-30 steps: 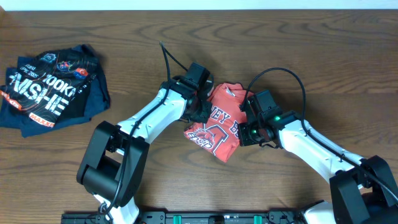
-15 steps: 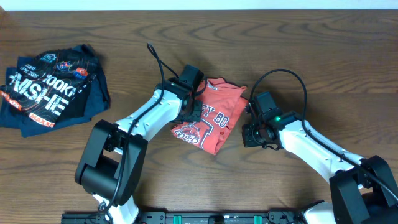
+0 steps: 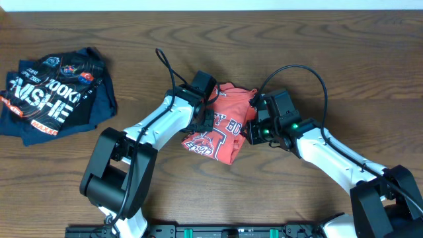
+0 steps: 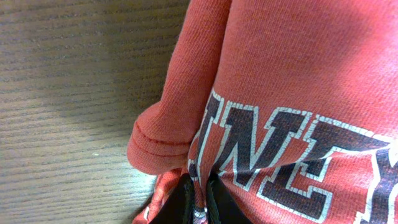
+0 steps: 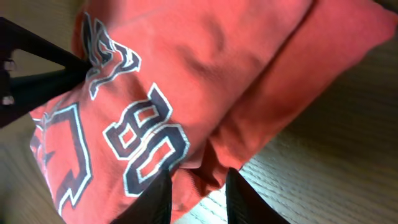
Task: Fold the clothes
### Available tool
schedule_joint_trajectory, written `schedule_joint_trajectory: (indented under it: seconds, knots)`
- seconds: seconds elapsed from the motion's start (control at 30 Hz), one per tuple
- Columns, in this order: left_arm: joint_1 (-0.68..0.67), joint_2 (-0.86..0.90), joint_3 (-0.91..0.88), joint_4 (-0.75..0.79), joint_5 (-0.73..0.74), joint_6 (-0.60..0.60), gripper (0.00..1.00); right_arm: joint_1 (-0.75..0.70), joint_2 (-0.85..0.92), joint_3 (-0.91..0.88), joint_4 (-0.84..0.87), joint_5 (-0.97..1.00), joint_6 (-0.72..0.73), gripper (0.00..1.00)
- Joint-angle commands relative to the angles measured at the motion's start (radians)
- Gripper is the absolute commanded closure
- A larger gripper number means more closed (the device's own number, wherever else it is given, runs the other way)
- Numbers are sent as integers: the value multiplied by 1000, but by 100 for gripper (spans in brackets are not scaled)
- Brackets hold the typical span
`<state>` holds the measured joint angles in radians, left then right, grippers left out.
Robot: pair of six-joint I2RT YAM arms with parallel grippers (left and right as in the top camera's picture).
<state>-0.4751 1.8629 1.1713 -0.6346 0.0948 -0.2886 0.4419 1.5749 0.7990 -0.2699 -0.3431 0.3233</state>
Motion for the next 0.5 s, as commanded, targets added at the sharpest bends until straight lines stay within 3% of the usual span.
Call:
schedule_joint_trajectory:
  seconds: [0.0,0.47]
  knots:
    - [-2,12,-21,-19,6,-5,92,-10,-4,1,11,-27,-17,73]
    - [-2,12,-21,-76,35,-32,91,-6,25,1,35,-37,-17,79]
